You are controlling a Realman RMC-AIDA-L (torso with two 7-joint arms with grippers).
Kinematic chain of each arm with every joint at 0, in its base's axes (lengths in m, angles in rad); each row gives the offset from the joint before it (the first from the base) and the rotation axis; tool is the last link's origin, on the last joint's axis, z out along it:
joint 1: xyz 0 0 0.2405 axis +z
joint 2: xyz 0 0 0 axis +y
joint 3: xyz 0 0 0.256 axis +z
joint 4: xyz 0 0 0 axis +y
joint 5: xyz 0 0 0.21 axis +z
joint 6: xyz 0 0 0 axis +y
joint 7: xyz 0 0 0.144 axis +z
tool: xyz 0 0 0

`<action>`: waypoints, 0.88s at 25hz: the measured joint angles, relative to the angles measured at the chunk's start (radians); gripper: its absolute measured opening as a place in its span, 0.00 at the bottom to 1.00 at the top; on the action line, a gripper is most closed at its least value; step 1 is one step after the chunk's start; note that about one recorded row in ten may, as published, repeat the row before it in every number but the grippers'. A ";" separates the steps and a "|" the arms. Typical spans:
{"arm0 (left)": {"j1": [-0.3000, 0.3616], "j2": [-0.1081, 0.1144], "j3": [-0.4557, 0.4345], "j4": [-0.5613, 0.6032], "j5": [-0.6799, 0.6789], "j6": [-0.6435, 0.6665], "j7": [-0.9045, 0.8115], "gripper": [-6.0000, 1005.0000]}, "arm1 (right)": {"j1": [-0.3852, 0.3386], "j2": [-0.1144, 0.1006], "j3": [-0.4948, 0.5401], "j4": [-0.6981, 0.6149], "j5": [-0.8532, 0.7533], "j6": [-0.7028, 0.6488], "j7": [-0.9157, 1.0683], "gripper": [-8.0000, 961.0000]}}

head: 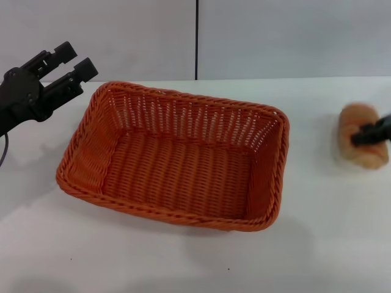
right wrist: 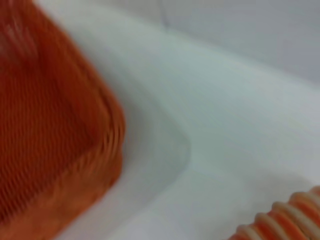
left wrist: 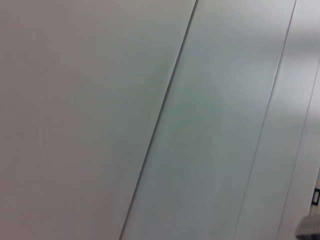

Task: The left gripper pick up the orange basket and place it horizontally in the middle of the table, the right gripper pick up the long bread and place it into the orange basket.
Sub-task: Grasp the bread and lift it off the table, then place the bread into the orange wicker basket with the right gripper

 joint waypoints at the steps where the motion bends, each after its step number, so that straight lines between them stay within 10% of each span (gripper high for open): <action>1: 0.000 0.000 0.000 0.000 0.000 0.000 0.000 0.74 | -0.021 -0.004 0.011 -0.044 0.092 -0.013 -0.026 0.41; 8: -0.001 0.000 -0.007 -0.010 0.000 0.000 -0.001 0.74 | -0.042 -0.015 0.010 -0.123 0.413 -0.117 -0.109 0.35; 17: -0.008 0.001 -0.007 -0.023 0.000 0.000 -0.003 0.74 | 0.007 0.109 -0.046 -0.142 0.627 -0.204 -0.307 0.27; 22: -0.015 0.003 -0.008 -0.037 0.000 -0.002 -0.006 0.74 | 0.043 0.128 -0.123 -0.040 0.630 -0.144 -0.339 0.27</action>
